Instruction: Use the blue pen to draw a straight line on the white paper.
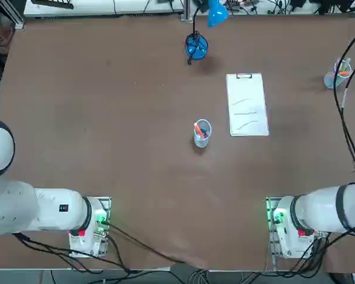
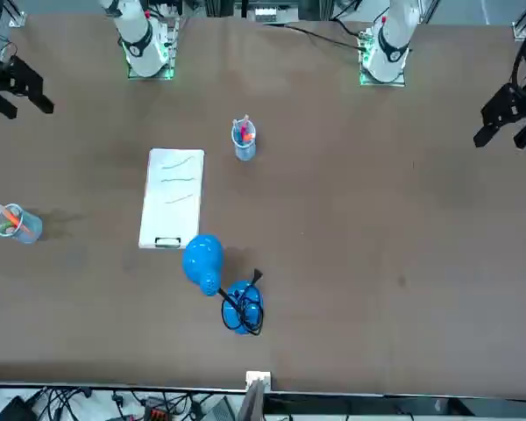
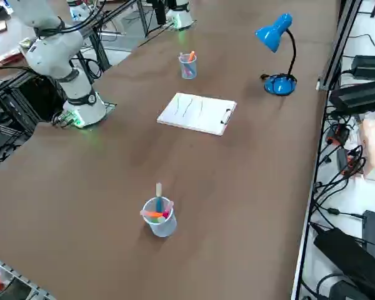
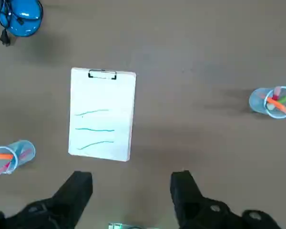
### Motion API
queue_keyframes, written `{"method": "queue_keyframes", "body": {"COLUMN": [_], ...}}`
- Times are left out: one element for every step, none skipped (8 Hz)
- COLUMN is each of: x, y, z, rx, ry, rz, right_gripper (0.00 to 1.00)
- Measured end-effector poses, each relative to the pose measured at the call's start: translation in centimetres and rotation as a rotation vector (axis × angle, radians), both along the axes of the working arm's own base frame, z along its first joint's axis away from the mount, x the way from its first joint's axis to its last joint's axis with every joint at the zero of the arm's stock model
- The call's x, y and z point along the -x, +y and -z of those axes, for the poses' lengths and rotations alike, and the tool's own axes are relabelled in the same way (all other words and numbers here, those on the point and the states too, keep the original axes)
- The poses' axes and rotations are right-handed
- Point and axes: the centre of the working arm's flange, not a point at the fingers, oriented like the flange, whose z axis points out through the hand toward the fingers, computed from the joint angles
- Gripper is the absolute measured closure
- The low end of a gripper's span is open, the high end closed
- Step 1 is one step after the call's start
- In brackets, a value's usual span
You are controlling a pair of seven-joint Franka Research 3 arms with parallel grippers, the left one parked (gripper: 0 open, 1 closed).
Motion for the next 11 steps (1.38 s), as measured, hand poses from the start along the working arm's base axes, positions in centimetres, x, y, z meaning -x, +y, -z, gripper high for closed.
{"method": "queue_keyframes", "body": {"x": [-0.2, -0.5, -1.1, -1.8, -2.5, -3.0, -3.6, -4.3, -5.1, -5.4, -5.3], "y": [0.1, 0.3, 0.5, 0.5, 0.5, 0.3, -0.3, -1.1, -2.3, -3.5, -4.8], "z": [0.0, 0.1, 0.2, 0.4, 0.9, 1.8, 3.0, 4.9, 7.6, 10.6, 13.6], "rx": [0.000, 0.001, 0.003, 0.005, 0.013, 0.037, 0.072, 0.110, 0.160, 0.219, 0.260], "ry": [-0.008, -0.017, -0.021, -0.022, -0.014, 0.001, 0.014, 0.012, -0.001, -0.007, 0.002], "rz": [0.006, 0.011, 0.011, 0.011, 0.011, -0.008, -0.043, -0.072, -0.107, -0.161, -0.215], "right_gripper": [0.00, 0.00, 0.00, 0.00, 0.00, 0.00, 0.00, 0.00, 0.00, 0.00, 0.00]}}
